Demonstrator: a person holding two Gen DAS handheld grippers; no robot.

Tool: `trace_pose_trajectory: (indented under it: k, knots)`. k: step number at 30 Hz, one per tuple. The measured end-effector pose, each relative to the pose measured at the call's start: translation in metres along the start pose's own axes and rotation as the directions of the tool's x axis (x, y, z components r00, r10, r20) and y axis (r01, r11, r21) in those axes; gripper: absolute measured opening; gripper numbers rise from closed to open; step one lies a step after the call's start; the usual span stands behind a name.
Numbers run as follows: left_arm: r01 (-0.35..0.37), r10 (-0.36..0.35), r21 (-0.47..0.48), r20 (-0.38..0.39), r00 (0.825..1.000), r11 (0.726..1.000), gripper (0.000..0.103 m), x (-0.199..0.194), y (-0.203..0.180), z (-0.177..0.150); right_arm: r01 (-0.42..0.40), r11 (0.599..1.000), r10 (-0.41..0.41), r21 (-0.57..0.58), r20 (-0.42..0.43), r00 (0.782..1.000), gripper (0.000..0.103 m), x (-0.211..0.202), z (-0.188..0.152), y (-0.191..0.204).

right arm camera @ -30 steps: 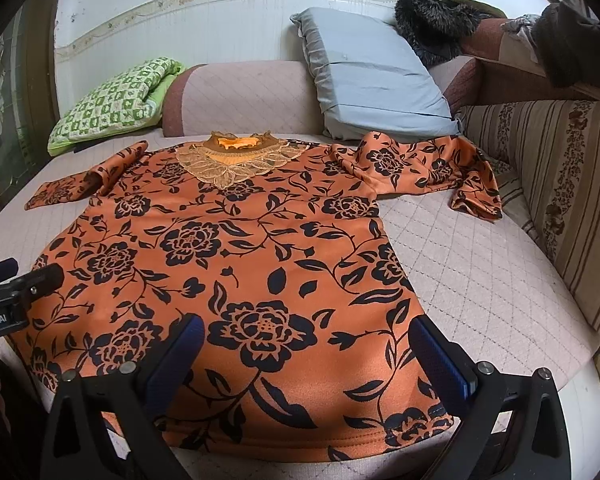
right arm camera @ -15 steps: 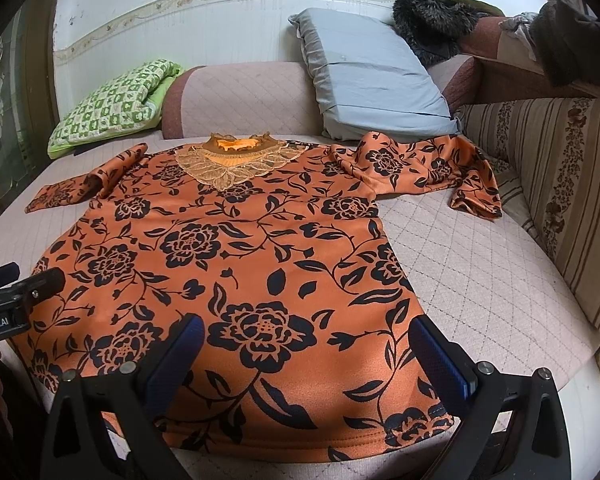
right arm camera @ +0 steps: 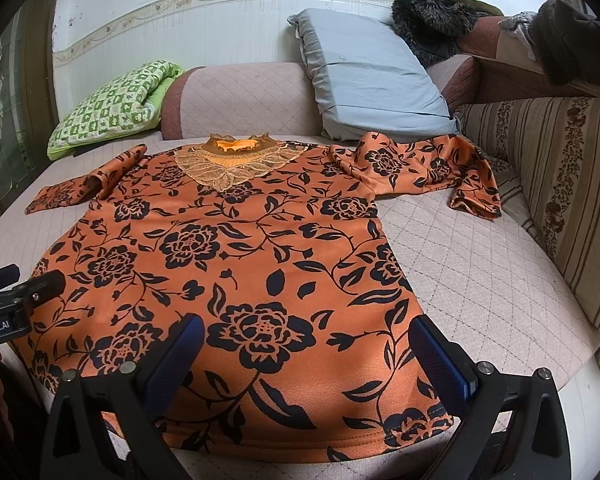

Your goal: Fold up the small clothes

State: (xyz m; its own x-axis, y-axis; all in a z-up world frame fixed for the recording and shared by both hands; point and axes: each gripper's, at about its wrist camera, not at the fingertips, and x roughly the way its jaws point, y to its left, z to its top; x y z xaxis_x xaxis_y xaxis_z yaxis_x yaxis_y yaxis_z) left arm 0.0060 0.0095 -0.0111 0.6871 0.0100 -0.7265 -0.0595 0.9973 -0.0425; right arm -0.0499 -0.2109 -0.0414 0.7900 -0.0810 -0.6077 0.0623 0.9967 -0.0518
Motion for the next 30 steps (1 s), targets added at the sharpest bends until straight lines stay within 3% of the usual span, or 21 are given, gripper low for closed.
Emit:
trace_pose_trajectory:
  k: [30]
  knots:
    - [-0.001,0.001,0.004,-0.005,1.0,1.0,0.103,-0.0009,0.0011,-0.0014,0.003,1.0,-0.003,0.012,-0.002,1.0,0.103,0.001,-0.0006,-0.0013]
